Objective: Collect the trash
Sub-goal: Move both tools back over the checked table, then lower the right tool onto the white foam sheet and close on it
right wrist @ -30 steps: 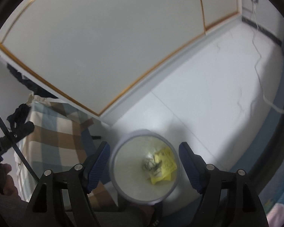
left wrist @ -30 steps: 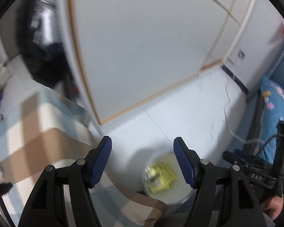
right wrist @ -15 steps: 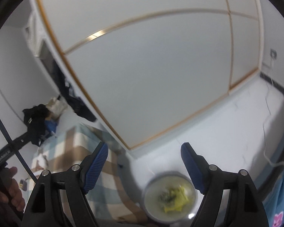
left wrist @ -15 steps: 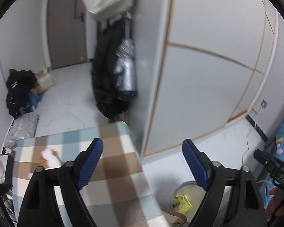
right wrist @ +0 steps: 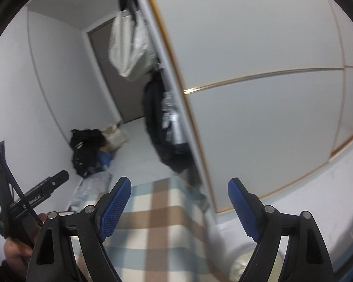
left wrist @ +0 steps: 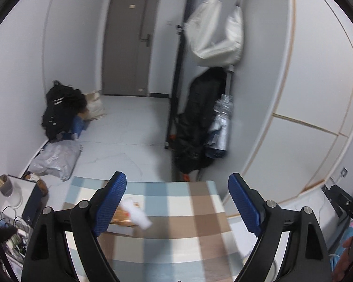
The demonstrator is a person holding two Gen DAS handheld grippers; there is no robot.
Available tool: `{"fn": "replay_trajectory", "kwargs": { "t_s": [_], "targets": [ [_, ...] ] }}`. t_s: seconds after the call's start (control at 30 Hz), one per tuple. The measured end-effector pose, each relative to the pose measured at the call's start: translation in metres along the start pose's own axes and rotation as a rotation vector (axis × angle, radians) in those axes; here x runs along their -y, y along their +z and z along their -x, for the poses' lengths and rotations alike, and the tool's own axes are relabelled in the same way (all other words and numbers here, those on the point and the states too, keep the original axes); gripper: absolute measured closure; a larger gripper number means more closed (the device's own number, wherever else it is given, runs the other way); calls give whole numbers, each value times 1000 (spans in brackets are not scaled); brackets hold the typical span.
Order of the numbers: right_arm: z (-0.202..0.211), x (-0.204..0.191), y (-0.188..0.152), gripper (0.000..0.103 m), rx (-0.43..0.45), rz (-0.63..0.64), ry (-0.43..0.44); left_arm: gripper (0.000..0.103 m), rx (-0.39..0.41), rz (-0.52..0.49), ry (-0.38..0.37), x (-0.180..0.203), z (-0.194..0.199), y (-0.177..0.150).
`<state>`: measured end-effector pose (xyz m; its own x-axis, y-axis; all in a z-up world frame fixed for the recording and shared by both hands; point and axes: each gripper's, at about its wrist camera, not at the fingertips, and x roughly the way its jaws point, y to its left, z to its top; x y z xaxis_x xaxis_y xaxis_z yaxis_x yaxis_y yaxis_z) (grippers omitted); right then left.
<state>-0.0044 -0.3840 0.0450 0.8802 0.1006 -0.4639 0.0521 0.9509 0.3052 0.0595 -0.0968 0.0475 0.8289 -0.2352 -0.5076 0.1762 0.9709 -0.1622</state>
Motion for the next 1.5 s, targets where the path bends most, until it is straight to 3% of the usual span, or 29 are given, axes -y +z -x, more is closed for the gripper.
{"fn": "replay_trajectory", "kwargs": {
  "t_s": [0.37,0.67,1.13,1.5],
  "targets": [
    [-53,-92,-23,18,-46,115,146,16,-23,71,118,-77,-14,-5],
    [-122,-129,-50,18,-174,157,185,16,-99,138,145,-133,-43,-22],
    [-206,-160,-69,18,-325,249,202,16,-162,183,172,-171,-67,-31],
    [-282,-200,-75,18,-452,399,297,16,-176,177,218,-183,-81,-29]
  ]
}}
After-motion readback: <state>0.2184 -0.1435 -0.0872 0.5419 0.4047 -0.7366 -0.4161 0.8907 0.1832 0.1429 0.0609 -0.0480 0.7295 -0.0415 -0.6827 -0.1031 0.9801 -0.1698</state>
